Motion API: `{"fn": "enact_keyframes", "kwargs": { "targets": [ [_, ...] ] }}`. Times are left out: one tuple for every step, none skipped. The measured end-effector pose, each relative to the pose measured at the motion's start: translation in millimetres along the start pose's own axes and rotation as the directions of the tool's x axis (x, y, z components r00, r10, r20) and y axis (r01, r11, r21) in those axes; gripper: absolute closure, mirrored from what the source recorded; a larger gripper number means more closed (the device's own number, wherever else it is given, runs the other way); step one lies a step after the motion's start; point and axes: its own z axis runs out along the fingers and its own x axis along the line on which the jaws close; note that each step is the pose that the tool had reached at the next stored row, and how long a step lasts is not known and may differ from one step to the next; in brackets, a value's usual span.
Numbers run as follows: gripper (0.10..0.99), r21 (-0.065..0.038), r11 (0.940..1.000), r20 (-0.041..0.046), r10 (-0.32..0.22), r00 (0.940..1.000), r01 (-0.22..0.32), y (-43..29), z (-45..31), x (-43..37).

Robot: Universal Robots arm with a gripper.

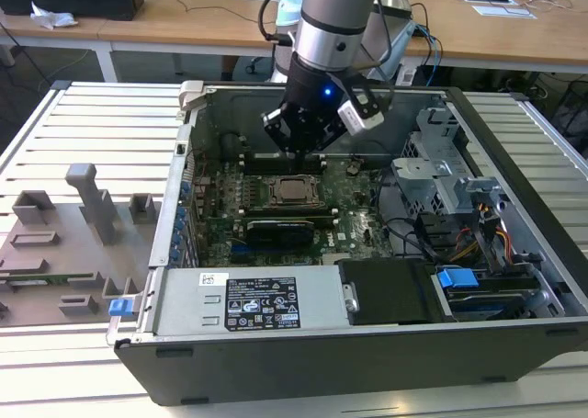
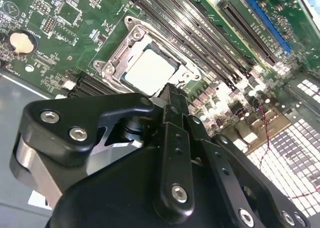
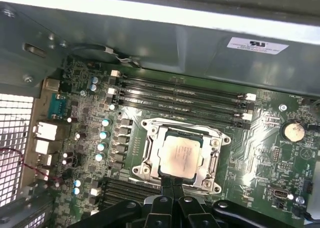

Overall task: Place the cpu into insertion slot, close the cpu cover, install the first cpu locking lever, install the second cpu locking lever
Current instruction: 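Install the second cpu locking lever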

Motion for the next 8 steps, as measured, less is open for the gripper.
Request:
{"fn": "enact_keyframes", "kwargs": {
  "targets": [
    [0.98,0.0,1.0,0.0001,0.0,1.0,0.0,0.0,-0.4,0.1],
    [0.98,0.0,1.0,0.0002,0.0,1.0,0.0,0.0,-0.4,0.0],
    [0.98,0.0,1.0,0.0002,0.0,1.0,0.0,0.0,-0.5,0.1],
    [0.98,0.0,1.0,0.0,0.0,1.0,0.0,0.0,-0.6,0.1],
    [0.98,0.0,1.0,0.0,0.0,1.0,0.0,0.0,-0.6,0.1],
    [0.98,0.0,1.0,0.0,0.0,1.0,0.0,0.0,-0.7,0.1],
    [0.98,0.0,1.0,0.0,0.0,1.0,0.0,0.0,-0.7,0.1],
    [0.98,0.0,1.0,0.0,0.0,1.0,0.0,0.0,-0.7,0.1]
  ]
}}
